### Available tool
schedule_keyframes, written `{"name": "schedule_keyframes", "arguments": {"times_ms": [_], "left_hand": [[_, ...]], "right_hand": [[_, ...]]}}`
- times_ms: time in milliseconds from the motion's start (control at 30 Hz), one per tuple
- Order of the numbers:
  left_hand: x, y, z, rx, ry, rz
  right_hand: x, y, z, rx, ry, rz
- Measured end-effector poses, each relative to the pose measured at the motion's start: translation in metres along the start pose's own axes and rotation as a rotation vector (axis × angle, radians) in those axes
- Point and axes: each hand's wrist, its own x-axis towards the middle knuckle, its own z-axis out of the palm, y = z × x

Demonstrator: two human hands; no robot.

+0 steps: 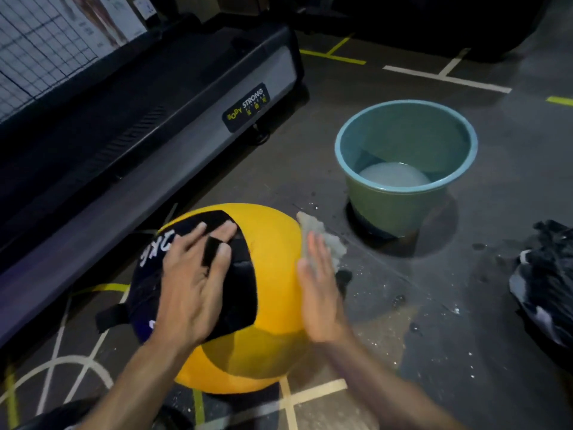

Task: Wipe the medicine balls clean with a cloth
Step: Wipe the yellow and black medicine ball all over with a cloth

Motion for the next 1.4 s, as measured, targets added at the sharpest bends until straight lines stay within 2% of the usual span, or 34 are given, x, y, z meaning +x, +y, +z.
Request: {"name": "schedule_keyframes", "arguments": {"times_ms": [67,133,200,300,333,367,433,533,633,700,767,833,867,933,967,1100,1167,1200,1267,1333,1400], "left_hand": [[-0.021,0.005,0.003,-0.028,0.0,0.001],[-0.037,0.008,0.006,-0.058,0.003,-0.009],[-0.045,0.008,0.004,-0.073,0.002,-0.01],[-0.056,0.006,-0.001,-0.064,-0.008,0.044],[-0.062,0.005,-0.001,-0.047,-0.004,0.064],[-0.067,0.003,-0.002,-0.006,0.018,0.08],[-0.08,0.003,0.0,0.15,0.115,0.083],[-0.102,0.007,0.009,0.295,0.262,0.051],[-0.116,0.013,0.011,0.183,0.264,0.013],[-0.121,0.012,0.009,0.085,0.226,-0.003],[-0.125,0.011,0.005,-0.075,0.198,-0.04],[-0.129,0.011,0.001,-0.179,0.176,-0.066],[-0.13,0.013,0.001,-0.193,0.159,-0.059],[-0.135,0.018,0.003,-0.215,0.123,-0.058],[-0.136,0.021,0.003,-0.244,0.109,-0.071],[-0.14,0.016,-0.006,-0.287,0.096,-0.101],[-0.139,0.012,-0.014,-0.281,0.085,-0.099],[-0.137,0.01,-0.017,-0.29,0.103,-0.115],[-0.133,0.006,-0.02,-0.341,0.148,-0.164],[-0.134,0.003,-0.023,-0.39,0.182,-0.19],[-0.135,0.0,-0.027,-0.458,0.189,-0.214]], "right_hand": [[0.033,0.004,-0.014,0.147,-0.006,0.141],[0.028,-0.002,-0.018,0.182,-0.02,0.127],[0.0,-0.008,-0.01,0.051,-0.06,-0.058],[-0.038,-0.009,0.014,-0.344,-0.125,-0.505],[-0.042,-0.007,0.017,-0.417,-0.137,-0.596],[-0.044,-0.011,0.012,-0.409,-0.165,-0.603],[-0.045,-0.023,-0.008,-0.29,-0.223,-0.498],[-0.04,-0.023,-0.031,-0.281,-0.189,-0.373],[-0.038,-0.026,-0.026,-0.32,-0.21,-0.347],[-0.051,-0.036,-0.015,-0.36,-0.258,-0.497],[-0.064,-0.052,-0.002,-0.413,-0.417,-0.68],[-0.043,-0.059,-0.004,-0.492,-0.516,-0.763],[-0.025,-0.059,-0.006,-0.54,-0.484,-0.767],[0.006,-0.066,-0.008,-0.574,-0.402,-0.656],[0.011,-0.07,-0.006,-0.582,-0.415,-0.624],[-0.012,-0.081,0.015,-0.577,-0.654,-0.827],[-0.003,-0.081,0.007,-0.522,-0.575,-0.758],[0.004,-0.077,0.001,-0.486,-0.511,-0.653],[0.008,-0.062,-0.013,-0.362,-0.437,-0.349],[-0.001,-0.032,-0.021,-0.158,-0.393,-0.118],[-0.021,0.003,-0.021,0.086,-0.274,0.144]]}}
